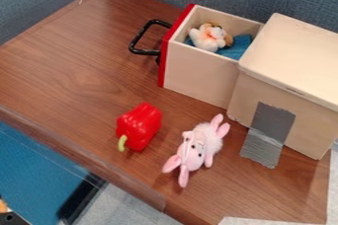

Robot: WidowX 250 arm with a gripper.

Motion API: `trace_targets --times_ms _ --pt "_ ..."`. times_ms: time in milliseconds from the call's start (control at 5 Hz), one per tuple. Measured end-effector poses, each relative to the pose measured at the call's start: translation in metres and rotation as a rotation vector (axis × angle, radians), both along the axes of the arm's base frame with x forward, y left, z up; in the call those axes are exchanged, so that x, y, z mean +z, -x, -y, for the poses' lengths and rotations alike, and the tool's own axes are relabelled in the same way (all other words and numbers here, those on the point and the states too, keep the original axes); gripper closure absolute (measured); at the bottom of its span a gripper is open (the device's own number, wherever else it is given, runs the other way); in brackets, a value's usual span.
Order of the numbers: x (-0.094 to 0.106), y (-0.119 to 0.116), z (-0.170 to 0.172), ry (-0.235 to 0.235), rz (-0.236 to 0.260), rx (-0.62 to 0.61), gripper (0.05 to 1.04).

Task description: Take the thing out of the drawer and put it on the middle of the table

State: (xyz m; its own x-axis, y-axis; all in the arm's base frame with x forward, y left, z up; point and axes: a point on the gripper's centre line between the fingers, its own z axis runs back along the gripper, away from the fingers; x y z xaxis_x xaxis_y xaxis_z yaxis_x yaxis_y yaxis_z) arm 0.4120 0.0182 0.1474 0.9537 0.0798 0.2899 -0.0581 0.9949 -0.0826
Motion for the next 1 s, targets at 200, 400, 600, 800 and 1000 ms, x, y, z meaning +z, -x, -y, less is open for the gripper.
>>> trace_targets --times_ms 200,400,600,800,1000 --pt "-0.015 -0.011 0.017 -0.036 0.034 -0.064 0.082" --pt "-0.029 -0.014 0.033 -0.056 0.017 -0.109 0.077" --pt "-0.042 -0.018 0.035 -0.08 -0.004 -0.113 0.083" --pt "-0.055 -0.022 0.038 -0.109 -0.025 -0.127 0.083" --pt "-0.069 -0.027 0.034 -0.129 -0.05 -0.118 0.082"
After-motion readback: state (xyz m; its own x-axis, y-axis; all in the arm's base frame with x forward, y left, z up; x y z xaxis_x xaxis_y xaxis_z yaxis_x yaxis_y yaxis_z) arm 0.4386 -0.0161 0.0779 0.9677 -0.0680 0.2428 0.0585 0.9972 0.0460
